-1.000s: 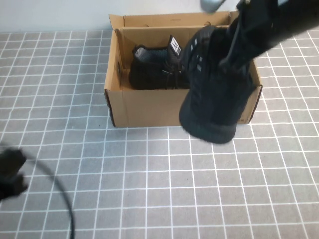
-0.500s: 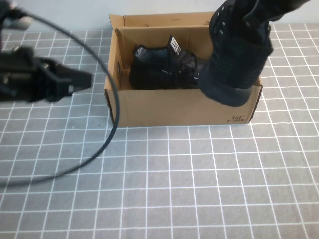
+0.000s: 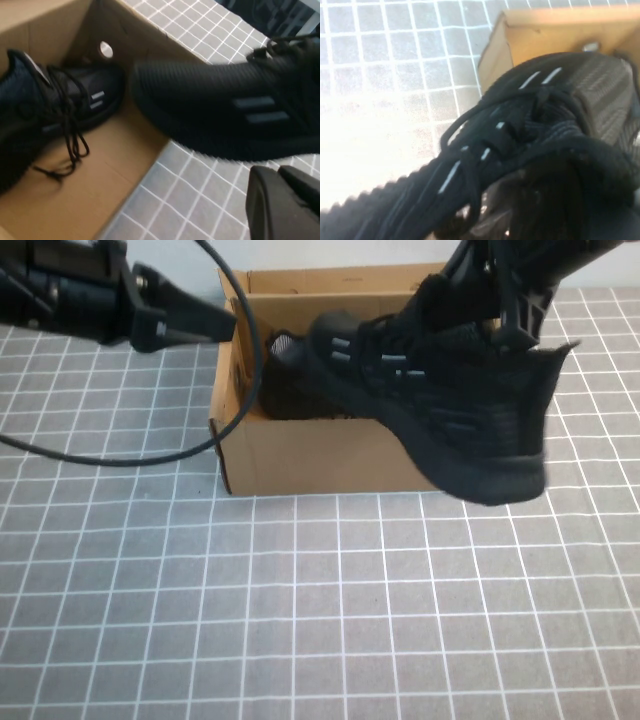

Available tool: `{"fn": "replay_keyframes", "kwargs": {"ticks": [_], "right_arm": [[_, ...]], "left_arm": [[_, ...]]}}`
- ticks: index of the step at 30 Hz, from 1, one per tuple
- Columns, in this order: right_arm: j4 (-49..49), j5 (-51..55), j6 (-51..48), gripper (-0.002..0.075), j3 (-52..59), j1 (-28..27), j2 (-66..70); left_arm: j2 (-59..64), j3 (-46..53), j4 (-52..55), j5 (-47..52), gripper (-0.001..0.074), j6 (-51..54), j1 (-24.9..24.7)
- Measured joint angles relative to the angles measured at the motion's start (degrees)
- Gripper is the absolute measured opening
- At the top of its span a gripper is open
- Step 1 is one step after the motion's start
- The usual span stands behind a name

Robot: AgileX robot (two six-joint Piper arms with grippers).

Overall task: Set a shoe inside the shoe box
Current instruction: Hand over the shoe

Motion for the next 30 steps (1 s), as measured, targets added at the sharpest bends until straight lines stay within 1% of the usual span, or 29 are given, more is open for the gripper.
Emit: {"fn": "replay_keyframes", "kwargs": {"ticks": [4,7,12,16,19,23,25,27,30], "right_arm": [[1.4,0.2,-7.6,0.0007,0.0,0.0,0.0],[1.4,0.2,-11.6,0.0007,0.0,0.0,0.0],[1.4,0.2,-14.2,0.0007,0.0,0.0,0.0],[1.4,0.2,-14.7,0.0007,0.0,0.0,0.0],[1.4,0.2,-15.8,0.0007,0.0,0.0,0.0],[1.4,0.2,-17.5,0.0007,0.0,0.0,0.0],[1.4,0.2,-17.8,0.0007,0.0,0.0,0.0],[1.4,0.2,-18.4,0.0007,0.0,0.0,0.0],[1.8,0.2,-19.4,0.0007,0.0,0.0,0.0]], "left_arm": [[1.2,-2.6,0.0,0.1,-0.0001,1.3,-0.7],[1.2,-3.1,1.4,0.1,-0.0001,1.6,-3.0],[1.6,-3.1,5.0,0.7,-0.0001,2.5,-8.9],[1.6,-3.8,3.7,0.9,0.0013,7.4,-10.7],[1.6,-5.4,3.0,0.9,0.0099,10.7,-11.2],[1.6,-6.4,1.6,1.0,0.0315,16.1,-11.3],[1.7,-6.4,0.0,1.0,0.0394,18.2,-11.3],[2.2,-6.4,-1.4,1.0,0.0428,20.2,-11.3],[3.8,-6.5,-3.5,1.0,0.0445,22.8,-11.3]]}}
